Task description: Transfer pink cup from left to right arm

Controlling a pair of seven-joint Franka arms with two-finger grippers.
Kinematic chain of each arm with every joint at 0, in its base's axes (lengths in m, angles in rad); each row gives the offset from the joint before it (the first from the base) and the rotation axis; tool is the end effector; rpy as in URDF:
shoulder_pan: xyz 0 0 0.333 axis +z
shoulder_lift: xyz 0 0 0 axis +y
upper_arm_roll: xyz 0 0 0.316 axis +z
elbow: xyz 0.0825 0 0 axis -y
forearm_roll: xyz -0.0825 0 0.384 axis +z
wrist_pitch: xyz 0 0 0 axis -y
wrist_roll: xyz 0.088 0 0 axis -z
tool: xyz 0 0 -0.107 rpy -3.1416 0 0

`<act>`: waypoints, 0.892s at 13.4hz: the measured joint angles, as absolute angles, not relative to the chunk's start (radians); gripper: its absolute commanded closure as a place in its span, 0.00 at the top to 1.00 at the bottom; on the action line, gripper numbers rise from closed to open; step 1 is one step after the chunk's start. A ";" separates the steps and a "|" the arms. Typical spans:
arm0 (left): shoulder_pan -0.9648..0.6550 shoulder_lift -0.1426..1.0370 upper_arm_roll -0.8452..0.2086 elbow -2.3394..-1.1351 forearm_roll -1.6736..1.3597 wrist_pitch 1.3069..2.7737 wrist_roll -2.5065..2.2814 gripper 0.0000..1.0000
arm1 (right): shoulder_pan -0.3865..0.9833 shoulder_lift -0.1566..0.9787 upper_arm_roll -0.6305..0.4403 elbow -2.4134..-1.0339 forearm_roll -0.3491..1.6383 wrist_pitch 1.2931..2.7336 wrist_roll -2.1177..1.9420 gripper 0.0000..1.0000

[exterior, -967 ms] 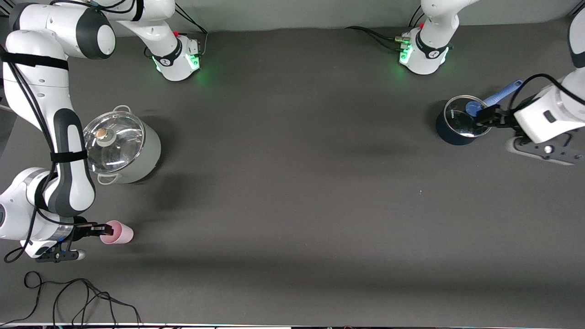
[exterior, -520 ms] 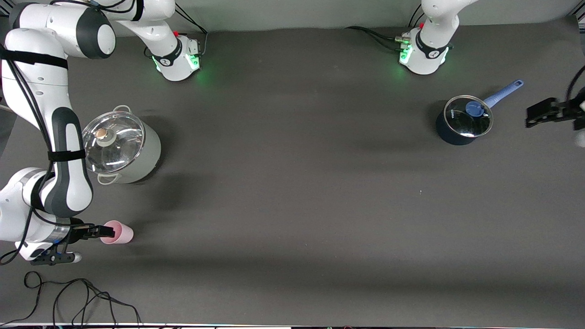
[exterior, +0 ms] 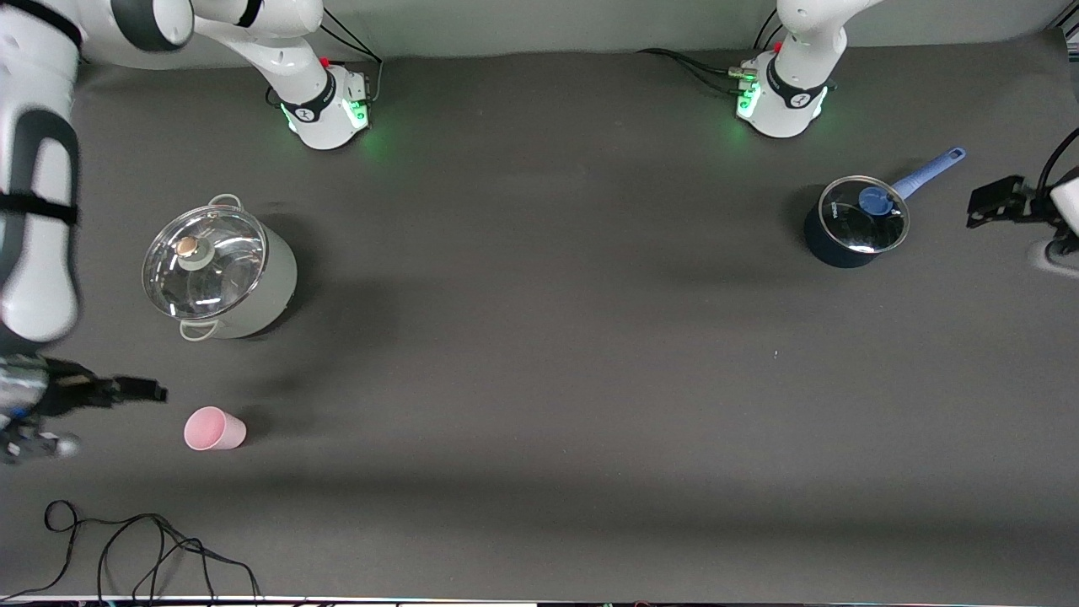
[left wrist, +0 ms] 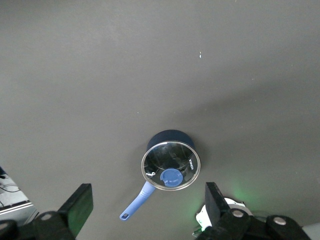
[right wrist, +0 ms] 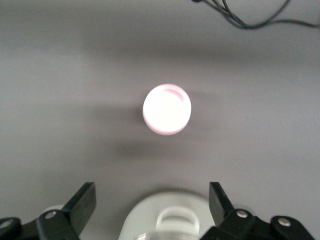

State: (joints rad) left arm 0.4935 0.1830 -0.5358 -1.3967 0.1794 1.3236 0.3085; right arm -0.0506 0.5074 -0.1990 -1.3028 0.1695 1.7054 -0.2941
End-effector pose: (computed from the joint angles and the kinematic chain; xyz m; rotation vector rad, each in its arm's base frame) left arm 0.5762 0.0268 0.5953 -3.0243 0.5044 0.3705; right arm 0.6825 -0.1285 0.4477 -3.0467 -0.0512 0.1116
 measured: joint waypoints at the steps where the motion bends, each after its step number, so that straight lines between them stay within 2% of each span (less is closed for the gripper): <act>1: 0.493 0.195 -0.536 -1.395 0.179 1.324 0.309 1.00 | -0.048 0.462 -0.199 -1.312 0.164 1.669 -0.282 1.00; 6: 0.465 0.198 -0.545 -1.383 0.179 1.321 0.308 1.00 | 0.060 0.252 -0.200 -1.488 0.076 1.638 -0.229 1.00; 12: 0.451 0.199 -0.545 -1.379 0.179 1.307 0.308 1.00 | 0.065 0.046 -0.206 -1.691 0.070 1.688 -0.227 1.00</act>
